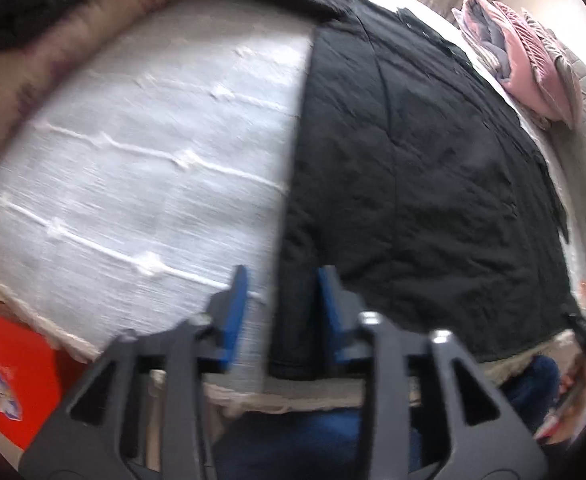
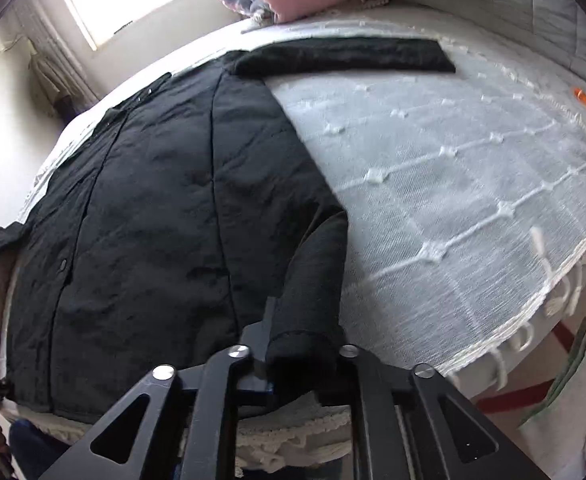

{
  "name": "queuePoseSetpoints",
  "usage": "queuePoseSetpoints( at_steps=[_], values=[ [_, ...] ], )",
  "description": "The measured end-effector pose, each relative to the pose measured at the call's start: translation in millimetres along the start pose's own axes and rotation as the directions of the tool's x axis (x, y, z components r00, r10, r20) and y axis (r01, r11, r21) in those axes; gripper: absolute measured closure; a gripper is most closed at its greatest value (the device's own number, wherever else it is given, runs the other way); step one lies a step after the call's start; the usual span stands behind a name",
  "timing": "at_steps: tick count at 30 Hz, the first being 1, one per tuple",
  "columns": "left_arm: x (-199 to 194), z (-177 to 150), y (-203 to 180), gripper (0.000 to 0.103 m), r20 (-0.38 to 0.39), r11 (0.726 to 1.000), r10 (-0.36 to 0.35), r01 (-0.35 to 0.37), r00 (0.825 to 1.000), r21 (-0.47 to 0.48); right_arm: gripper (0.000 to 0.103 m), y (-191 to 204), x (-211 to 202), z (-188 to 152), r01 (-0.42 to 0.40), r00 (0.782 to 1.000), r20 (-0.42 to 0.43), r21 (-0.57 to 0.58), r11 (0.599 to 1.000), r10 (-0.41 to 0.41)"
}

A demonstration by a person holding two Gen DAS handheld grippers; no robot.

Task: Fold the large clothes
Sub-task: 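Open the left tool and release the folded coat side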

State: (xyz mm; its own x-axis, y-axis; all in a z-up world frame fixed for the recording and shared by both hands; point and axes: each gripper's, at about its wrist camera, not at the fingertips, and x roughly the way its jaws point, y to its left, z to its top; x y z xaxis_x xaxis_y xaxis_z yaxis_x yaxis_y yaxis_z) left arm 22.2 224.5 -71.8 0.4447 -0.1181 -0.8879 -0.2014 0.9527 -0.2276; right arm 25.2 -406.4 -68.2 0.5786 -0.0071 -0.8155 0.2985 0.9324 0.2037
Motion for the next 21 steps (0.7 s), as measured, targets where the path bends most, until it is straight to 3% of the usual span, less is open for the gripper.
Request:
queuePoseSetpoints(
  at_steps=[2,4,5,7,9,11,14,18,21],
  values=[
    [-13,4,5,0.041,0.05,0.998,0.056,-0.056,0.997,-0.005,0.068,-1,-14,9,0.05,0.998,0.04,-0.014,0.999,-0.049],
    [-21,5,10,0.039,0.072,0.998,0.062,-0.06,0.996,-0.028,0.035,-3,-32,18,0.115,0.987,0.113,-0.001,0.993,-0.114],
    [-25,8,13,0.039,0.082,0.997,0.053,-0.049,0.995,-0.051,0.029,-3,-39,23,0.126,0.982,0.142,0.007,0.992,-0.126],
    [-28,12,17,0.038,0.099,0.996,0.013,-0.004,0.995,-0.089,0.027,1,-55,30,0.121,0.973,0.197,0.012,0.993,-0.121],
    [-30,18,24,0.038,0.135,0.984,-0.079,0.099,0.988,-0.149,0.027,10,-59,36,0.094,0.974,0.207,-0.002,0.996,-0.091],
    [-30,22,26,0.038,0.172,0.963,-0.11,0.147,0.979,-0.224,0.026,19,-57,41,0.038,0.979,0.2,-0.02,0.999,-0.033],
    [-27,27,20,0.035,0.189,0.939,-0.107,0.162,0.976,-0.303,0.026,28,-49,49,-0.036,0.981,0.188,0.002,0.999,0.035],
    [-24,42,-13,0.035,0.154,0.977,-0.007,0.04,0.988,-0.208,0.026,26,-35,57,-0.114,0.974,0.204,0.083,0.99,0.095],
    [-20,59,-40,0.034,0.141,0.977,-0.049,0.076,0.989,-0.197,0.026,23,-21,63,-0.099,0.978,0.197,0.124,0.987,0.073]
  ],
)
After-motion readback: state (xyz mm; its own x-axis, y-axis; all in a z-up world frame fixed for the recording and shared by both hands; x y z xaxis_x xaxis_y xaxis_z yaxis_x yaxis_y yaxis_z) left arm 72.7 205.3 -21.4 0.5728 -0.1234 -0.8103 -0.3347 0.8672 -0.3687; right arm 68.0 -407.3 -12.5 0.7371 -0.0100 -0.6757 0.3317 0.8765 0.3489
